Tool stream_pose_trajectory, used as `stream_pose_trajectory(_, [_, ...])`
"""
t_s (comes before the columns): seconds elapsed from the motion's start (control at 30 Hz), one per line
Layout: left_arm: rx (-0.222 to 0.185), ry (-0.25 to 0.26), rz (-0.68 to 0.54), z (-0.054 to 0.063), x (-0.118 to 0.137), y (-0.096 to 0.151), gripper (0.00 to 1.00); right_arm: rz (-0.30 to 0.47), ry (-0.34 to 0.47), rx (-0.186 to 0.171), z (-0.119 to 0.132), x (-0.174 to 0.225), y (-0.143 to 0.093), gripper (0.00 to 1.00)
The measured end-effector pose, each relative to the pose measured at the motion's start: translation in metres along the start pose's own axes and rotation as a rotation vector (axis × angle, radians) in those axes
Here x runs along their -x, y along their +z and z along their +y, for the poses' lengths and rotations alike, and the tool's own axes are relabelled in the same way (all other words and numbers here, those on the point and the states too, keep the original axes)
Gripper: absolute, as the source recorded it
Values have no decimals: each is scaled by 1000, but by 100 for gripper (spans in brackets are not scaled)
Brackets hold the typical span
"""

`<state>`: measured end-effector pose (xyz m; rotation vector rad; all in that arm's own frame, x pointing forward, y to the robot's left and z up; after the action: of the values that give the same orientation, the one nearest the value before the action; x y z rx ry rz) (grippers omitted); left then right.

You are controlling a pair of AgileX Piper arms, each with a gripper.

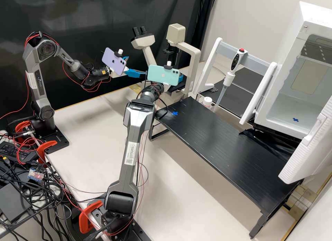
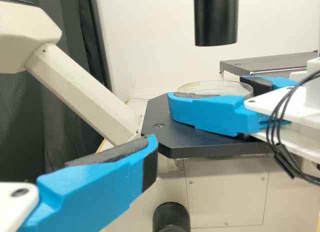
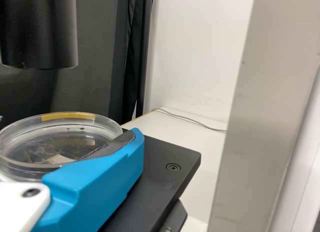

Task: Move the petri dish to the bench

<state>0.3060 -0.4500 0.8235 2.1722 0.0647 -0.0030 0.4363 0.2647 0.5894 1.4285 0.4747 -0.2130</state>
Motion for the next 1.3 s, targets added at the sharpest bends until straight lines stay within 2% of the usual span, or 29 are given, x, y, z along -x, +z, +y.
stream_pose_trajectory(0.37, [0, 0, 0, 0, 0, 0, 100, 16, 14, -5, 0, 8, 5, 0])
stream_pose_trajectory(0.43, [0, 0, 0, 0, 0, 0, 100, 23, 15, 3, 1, 11, 7, 0])
stream_pose_trajectory(0.7, [0, 0, 0, 0, 0, 0, 100, 52, 16, 1, 10, 37, 20, 0])
stream_pose_trajectory(0.87, [0, 0, 0, 0, 0, 0, 100, 104, 24, 10, 18, 67, 18, 0])
stream_pose_trajectory(0.93, [0, 0, 0, 0, 0, 0, 100, 132, 26, 28, 24, 84, 18, 0])
stream_pose_trajectory(1.0, [0, 0, 0, 0, 0, 0, 100, 148, 33, 18, 31, 98, 17, 0])
stream_pose_trajectory(1.17, [0, 0, 0, 0, 0, 0, 100, 155, 64, -16, 41, 138, 34, 0])
stream_pose_trajectory(1.3, [0, 0, 0, 0, 0, 0, 100, 163, 118, -18, 47, 162, 49, 0])
